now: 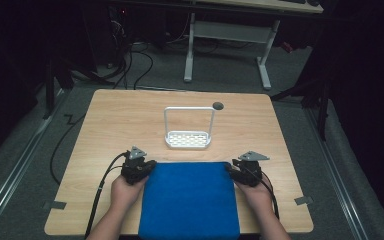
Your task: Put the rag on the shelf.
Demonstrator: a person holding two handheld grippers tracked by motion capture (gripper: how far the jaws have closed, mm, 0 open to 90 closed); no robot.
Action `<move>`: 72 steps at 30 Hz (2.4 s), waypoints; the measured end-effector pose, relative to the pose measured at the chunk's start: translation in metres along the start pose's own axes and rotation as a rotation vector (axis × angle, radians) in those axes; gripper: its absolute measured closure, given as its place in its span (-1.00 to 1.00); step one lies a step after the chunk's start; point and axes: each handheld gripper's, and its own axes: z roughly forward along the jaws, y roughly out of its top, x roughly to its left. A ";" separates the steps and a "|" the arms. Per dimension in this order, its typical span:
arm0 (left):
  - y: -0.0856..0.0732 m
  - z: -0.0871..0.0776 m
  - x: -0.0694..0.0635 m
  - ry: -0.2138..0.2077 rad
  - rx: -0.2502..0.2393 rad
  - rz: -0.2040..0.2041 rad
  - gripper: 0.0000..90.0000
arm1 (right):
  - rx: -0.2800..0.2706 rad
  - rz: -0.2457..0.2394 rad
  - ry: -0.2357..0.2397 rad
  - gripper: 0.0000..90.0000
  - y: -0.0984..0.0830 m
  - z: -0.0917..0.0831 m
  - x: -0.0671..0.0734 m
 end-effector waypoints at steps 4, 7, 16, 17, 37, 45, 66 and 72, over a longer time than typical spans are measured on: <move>0.000 0.000 0.002 -0.009 -0.001 -0.011 0.93 | 0.028 -0.025 -0.021 0.57 0.004 0.006 0.001; 0.000 -0.001 0.003 -0.017 0.001 -0.019 0.94 | 0.058 -0.027 -0.020 0.83 0.009 0.007 0.000; -0.002 -0.005 0.002 -0.034 -0.035 -0.016 0.94 | 0.000 -0.058 -0.028 0.97 0.006 0.001 0.009; -0.003 -0.007 0.003 -0.040 -0.048 -0.022 0.95 | -0.018 -0.047 -0.019 0.97 0.006 -0.002 0.010; 0.013 -0.077 -0.018 -0.018 -0.356 0.040 0.94 | -0.307 -0.041 0.013 0.97 0.017 -0.057 0.025; 0.020 -0.102 -0.030 -0.026 -0.467 0.066 0.94 | -0.413 -0.054 0.004 0.97 0.026 -0.082 0.033; 0.037 -0.162 -0.064 -0.050 -0.680 0.169 0.95 | -0.617 -0.143 -0.005 0.97 0.046 -0.141 0.057; 0.039 -0.177 -0.075 -0.049 -0.727 0.203 0.95 | -0.663 -0.158 0.002 0.97 0.050 -0.154 0.064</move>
